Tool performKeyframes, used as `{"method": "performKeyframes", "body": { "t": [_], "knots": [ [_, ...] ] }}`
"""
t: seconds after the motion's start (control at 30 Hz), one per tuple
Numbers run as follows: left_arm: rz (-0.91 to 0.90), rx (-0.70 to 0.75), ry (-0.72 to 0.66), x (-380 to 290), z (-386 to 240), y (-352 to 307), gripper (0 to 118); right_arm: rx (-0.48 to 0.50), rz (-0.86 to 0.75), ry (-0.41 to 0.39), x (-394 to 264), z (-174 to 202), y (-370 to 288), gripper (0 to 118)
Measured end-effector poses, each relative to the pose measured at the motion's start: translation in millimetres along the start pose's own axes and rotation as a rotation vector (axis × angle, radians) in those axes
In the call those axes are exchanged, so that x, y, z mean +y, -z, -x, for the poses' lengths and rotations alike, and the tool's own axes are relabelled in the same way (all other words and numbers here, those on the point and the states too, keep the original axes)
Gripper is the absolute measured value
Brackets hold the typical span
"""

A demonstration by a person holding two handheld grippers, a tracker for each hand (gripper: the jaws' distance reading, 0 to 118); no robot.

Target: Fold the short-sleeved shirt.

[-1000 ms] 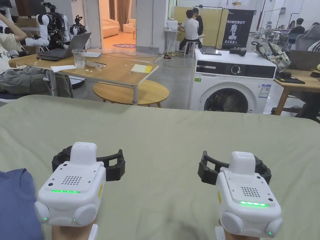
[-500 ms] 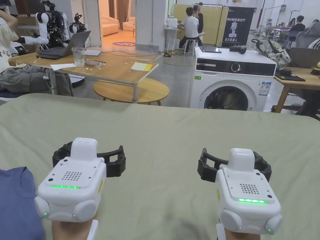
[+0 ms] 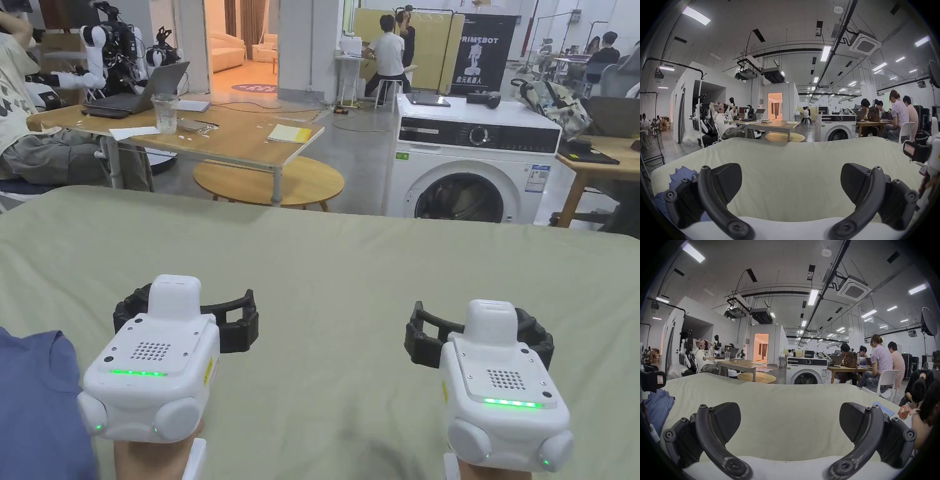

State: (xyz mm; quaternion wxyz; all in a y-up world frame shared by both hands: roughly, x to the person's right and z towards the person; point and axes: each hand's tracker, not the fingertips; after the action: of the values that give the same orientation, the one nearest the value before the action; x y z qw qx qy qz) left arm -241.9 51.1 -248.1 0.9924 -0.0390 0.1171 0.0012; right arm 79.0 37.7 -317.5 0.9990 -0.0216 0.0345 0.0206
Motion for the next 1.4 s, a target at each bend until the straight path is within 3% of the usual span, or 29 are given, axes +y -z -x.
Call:
{"method": "performKeyframes", "body": {
  "t": [0.53,0.57,0.63,0.67,0.7,0.73,0.8,0.83,0.9,1.2,1.4],
  "knots": [
    [-0.003,-0.012,-0.029,2,2,0,117,-0.006,0.004,0.0,-1,0,-1,118],
    [-0.006,-0.014,-0.031,2,2,0,115,-0.007,0.002,0.002,-1,0,-1,118],
    [-0.011,-0.018,-0.031,2,1,-2,96,-0.004,-0.003,0.009,-1,1,-2,118],
    [-0.01,-0.017,-0.028,2,1,-2,77,-0.004,-0.012,0.012,-1,1,-4,111],
    [-0.009,-0.016,-0.023,2,0,-2,46,-0.008,-0.021,0.01,-1,2,-5,85],
    [-0.007,-0.007,-0.014,2,-2,-2,26,-0.013,-0.016,0.006,0,3,-5,57],
    [-0.01,-0.004,-0.014,2,-2,-3,7,-0.025,0.018,0.018,3,2,-2,11],
    [-0.017,-0.022,-0.022,2,-2,-4,0,-0.026,0.018,0.044,3,0,-2,8],
    [-0.033,0.005,0.005,3,-6,-7,0,-0.033,0.009,0.057,4,-2,-3,0],
    [0.019,0.026,-0.012,9,2,-1,0,-0.019,0.033,0.041,9,-3,-4,0],
    [0.088,0.031,-0.009,17,34,-10,0,0.009,0.052,0.056,19,22,0,0]
  ]
}}
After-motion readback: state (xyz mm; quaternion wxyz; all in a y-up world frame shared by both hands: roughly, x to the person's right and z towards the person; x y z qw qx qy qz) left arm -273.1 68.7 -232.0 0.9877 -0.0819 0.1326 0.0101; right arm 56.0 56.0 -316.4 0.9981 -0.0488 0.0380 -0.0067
